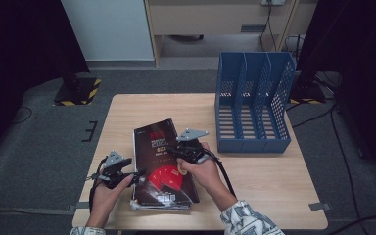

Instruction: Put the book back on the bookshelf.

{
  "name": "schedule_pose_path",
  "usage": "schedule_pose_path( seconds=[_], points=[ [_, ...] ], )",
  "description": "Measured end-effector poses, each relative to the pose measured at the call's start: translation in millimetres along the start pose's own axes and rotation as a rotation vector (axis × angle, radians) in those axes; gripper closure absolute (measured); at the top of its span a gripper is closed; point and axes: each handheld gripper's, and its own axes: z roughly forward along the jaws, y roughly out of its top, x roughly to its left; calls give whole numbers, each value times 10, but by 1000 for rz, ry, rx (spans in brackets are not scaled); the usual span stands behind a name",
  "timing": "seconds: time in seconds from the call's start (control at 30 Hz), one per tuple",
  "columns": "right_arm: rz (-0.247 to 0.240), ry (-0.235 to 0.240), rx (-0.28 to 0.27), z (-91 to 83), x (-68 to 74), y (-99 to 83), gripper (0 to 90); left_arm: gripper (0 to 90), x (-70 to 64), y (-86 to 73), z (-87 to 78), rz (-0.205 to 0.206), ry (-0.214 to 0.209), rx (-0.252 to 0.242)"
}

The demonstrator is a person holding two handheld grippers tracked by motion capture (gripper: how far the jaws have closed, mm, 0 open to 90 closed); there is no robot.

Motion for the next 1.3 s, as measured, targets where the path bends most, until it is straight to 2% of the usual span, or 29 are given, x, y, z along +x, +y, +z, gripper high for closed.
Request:
schedule_pose_path(
  seconds=[0.17, 0.27, 0.4, 0.53, 0.6, 0.67, 0.73, 0.87, 0.9, 0.93, 0.97, 1.1, 1.3],
  points=[
    [-32, 3, -51, -93, 29, 99, 849, 205, -12, 0, 42, 16, -25, 11],
    [-57, 13, -107, -156, 68, 167, 856, 204, -24, 5, 59, 7, -55, 4],
    [-69, 22, -141, -201, 97, 219, 860, 204, -30, 9, 70, 14, -62, 3],
    [-83, 38, -175, -239, 117, 273, 863, 229, -16, 23, 82, 3, -73, -11],
    [-88, 43, -191, -254, 124, 293, 865, 297, -3, 31, 77, -5, -89, -27],
    [-88, 48, -195, -261, 126, 298, 865, 309, 4, 35, 75, -10, -89, -30],
    [-92, 54, -209, -274, 132, 308, 866, 376, 29, 42, 73, -23, -106, -44],
    [-98, 66, -234, -307, 139, 346, 867, 481, 71, 61, 81, -27, -110, -55],
    [-106, 69, -236, -310, 141, 353, 867, 519, 83, 74, 79, -29, -108, -50],
    [-111, 67, -233, -317, 145, 360, 867, 613, 99, 84, 80, -31, -107, -49],
    [-111, 67, -233, -317, 145, 360, 867, 613, 112, 93, 79, -34, -100, -44],
    [-116, 72, -230, -328, 122, 346, 867, 774, 139, 100, 91, -63, -95, -28],
    [-128, 71, -216, -322, 111, 340, 862, 823, 129, 130, 59, -44, -86, -20]
  ],
)
